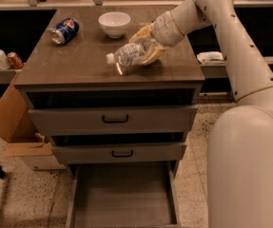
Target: Pick blue plastic bottle from bottom drawer and place on counter
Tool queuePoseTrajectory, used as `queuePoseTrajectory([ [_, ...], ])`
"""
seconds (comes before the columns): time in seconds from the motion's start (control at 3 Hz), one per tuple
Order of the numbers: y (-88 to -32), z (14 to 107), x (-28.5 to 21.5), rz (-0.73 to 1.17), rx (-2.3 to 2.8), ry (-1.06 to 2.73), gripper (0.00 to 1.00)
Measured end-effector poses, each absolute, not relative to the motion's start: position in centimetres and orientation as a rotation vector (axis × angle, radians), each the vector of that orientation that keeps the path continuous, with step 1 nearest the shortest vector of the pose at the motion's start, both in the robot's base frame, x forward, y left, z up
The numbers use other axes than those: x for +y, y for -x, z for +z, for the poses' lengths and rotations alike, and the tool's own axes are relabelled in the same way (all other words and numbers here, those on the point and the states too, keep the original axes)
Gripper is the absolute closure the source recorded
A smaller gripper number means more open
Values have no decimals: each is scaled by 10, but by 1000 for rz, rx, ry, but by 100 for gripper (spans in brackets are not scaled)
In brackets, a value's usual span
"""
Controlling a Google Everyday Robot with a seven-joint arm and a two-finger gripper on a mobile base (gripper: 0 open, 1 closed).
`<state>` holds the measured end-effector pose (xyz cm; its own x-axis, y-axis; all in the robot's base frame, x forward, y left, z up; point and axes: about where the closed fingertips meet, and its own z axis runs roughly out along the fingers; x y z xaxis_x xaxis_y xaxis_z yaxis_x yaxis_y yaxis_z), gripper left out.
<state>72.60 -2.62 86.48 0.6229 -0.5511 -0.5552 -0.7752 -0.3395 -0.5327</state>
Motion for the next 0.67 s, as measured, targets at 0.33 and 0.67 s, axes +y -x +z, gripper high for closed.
queuePoseTrajectory([
  [0.33,-728,868,-28,353,1042,2029,0],
  [0.67,-728,877,-33,339,1042,2012,0],
])
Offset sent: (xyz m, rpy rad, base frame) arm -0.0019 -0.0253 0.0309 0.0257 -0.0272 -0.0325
